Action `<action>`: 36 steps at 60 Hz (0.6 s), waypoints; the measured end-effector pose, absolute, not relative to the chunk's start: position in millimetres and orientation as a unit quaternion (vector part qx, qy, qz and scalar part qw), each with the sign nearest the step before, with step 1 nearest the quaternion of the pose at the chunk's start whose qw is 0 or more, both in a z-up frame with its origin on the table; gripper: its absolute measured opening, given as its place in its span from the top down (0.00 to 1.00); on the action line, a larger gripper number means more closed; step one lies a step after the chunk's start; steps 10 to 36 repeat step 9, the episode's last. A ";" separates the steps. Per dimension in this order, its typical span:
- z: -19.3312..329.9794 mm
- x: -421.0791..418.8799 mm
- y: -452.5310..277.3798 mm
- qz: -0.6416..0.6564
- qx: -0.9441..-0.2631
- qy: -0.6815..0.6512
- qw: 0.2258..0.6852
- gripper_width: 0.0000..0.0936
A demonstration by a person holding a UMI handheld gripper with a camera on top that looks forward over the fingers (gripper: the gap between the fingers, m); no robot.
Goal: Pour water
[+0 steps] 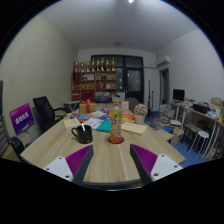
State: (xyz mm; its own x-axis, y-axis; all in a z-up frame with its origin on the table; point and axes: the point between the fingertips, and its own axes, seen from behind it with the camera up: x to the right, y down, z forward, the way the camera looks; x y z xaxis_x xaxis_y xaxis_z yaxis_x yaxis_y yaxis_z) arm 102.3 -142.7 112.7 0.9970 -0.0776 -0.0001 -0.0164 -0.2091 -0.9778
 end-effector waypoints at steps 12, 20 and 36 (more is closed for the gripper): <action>127.0 88.0 -182.5 -0.030 -0.764 0.024 0.644 0.11; 127.0 88.0 -182.5 -0.030 -0.764 0.024 0.644 0.11; 127.0 88.0 -182.5 -0.030 -0.764 0.024 0.644 0.11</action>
